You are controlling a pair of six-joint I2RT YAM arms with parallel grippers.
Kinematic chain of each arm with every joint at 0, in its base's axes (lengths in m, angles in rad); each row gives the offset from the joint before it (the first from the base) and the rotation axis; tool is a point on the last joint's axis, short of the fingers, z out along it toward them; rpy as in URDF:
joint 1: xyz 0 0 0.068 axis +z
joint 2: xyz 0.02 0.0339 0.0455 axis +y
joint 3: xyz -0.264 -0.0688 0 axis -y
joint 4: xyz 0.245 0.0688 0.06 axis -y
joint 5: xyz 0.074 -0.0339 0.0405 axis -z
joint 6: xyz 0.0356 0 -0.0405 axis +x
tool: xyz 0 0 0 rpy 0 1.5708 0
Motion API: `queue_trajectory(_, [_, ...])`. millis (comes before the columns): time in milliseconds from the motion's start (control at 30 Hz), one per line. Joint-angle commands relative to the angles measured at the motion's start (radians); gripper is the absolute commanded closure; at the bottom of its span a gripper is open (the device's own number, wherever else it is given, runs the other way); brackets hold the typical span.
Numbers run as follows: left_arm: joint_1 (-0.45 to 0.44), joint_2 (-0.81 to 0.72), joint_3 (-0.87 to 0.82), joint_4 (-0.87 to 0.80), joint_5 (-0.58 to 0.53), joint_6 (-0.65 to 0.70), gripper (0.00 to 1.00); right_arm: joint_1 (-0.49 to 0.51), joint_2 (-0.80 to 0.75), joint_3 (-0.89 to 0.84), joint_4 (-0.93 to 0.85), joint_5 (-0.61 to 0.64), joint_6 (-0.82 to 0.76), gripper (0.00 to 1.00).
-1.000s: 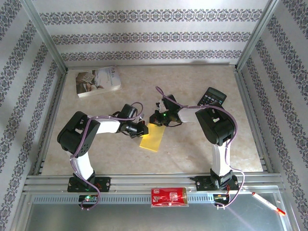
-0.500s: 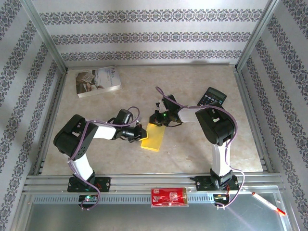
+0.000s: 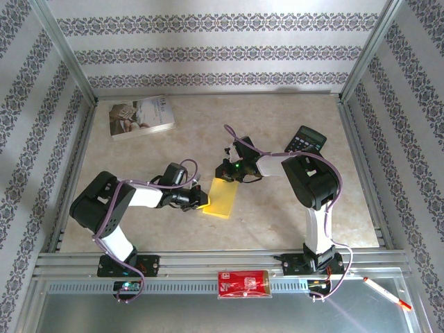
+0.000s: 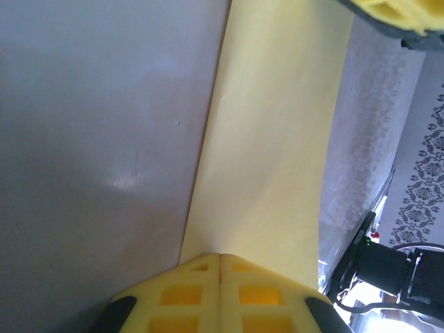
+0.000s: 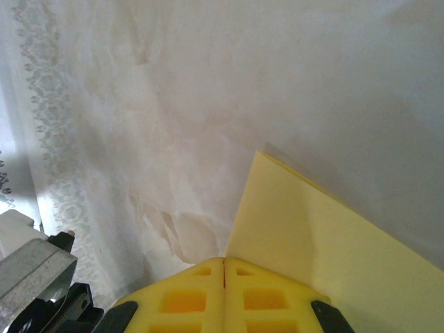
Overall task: Fold a paper plane with a square sheet of paper (pick it up from the middle)
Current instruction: First fold the square sheet of paper in half at the center of the table.
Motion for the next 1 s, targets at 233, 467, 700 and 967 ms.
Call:
queue_trajectory(233, [-0.059, -0.061, -0.073, -0.271, -0.01, 0.055, 1.0, -0.009, 0.055, -0.019, -0.114, 0.112, -0.036, 1.0])
queue_trajectory(467, [-0.058, -0.105, -0.086, -0.273, 0.006, 0.054, 1.0, -0.01, 0.063, -0.007, -0.127, 0.102, -0.058, 1.0])
queue_trajectory(700, [-0.056, -0.298, -0.059, -0.154, 0.011, 0.004, 0.81, 0.01, 0.098, 0.142, -0.283, -0.003, -0.217, 1.0])
queue_trajectory(967, [-0.038, -0.443, -0.043, -0.204, -0.225, -0.011, 0.7, 0.026, 0.078, 0.316, -0.442, -0.126, -0.351, 0.98])
